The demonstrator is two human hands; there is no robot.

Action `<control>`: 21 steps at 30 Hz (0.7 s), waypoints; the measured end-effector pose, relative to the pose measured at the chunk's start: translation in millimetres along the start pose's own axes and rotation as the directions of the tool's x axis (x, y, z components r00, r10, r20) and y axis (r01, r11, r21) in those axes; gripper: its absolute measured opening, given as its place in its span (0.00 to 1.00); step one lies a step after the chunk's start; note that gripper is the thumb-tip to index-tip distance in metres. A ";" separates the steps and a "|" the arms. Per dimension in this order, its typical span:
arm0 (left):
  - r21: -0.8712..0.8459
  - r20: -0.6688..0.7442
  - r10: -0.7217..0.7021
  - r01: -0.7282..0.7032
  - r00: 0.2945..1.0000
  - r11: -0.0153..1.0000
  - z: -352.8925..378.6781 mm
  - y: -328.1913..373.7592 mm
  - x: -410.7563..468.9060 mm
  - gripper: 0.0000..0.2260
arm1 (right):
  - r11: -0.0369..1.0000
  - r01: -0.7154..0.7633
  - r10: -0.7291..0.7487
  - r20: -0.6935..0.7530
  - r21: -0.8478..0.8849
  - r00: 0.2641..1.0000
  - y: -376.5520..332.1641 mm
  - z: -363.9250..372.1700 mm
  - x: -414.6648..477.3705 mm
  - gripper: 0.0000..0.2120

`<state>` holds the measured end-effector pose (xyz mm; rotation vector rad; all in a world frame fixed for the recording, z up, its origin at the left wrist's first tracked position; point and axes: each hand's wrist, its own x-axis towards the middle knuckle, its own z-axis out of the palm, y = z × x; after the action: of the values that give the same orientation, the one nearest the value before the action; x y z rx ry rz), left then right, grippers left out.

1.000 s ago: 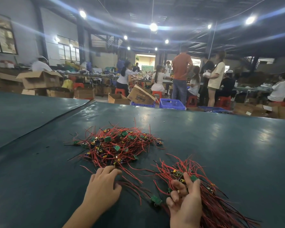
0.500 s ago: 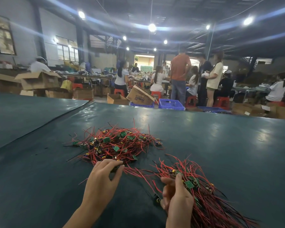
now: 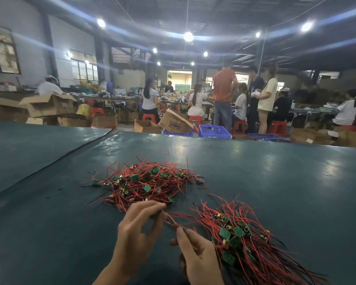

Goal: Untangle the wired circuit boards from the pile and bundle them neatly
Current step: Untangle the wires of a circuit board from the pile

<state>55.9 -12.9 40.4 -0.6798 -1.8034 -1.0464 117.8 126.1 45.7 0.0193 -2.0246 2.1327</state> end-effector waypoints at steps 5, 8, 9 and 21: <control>-0.111 0.184 0.128 -0.109 0.975 0.988 12.9 8.4 -10.7 0.11 | 0.997 0.046 -0.036 -0.146 0.068 0.989 5.9 0.5 7.8 0.12; -0.170 0.220 0.124 -0.088 0.968 0.982 14.8 12.3 -12.8 0.10 | 0.993 0.043 -0.016 -0.227 0.114 0.974 8.3 -3.7 11.9 0.13; -0.177 0.229 0.113 -0.073 0.967 0.981 14.6 13.6 -13.1 0.10 | 0.992 0.041 -0.013 -0.238 0.115 0.971 8.9 -5.0 12.1 0.13; -0.233 0.602 -0.569 0.805 0.560 0.546 21.9 24.6 -11.2 0.24 | 0.997 0.078 -0.074 -0.172 0.015 0.982 6.3 -10.4 6.4 0.14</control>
<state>70.6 18.0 34.6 -0.4835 -2.3425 -2.1176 111.9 137.0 39.8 -0.0799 -1.8734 2.0347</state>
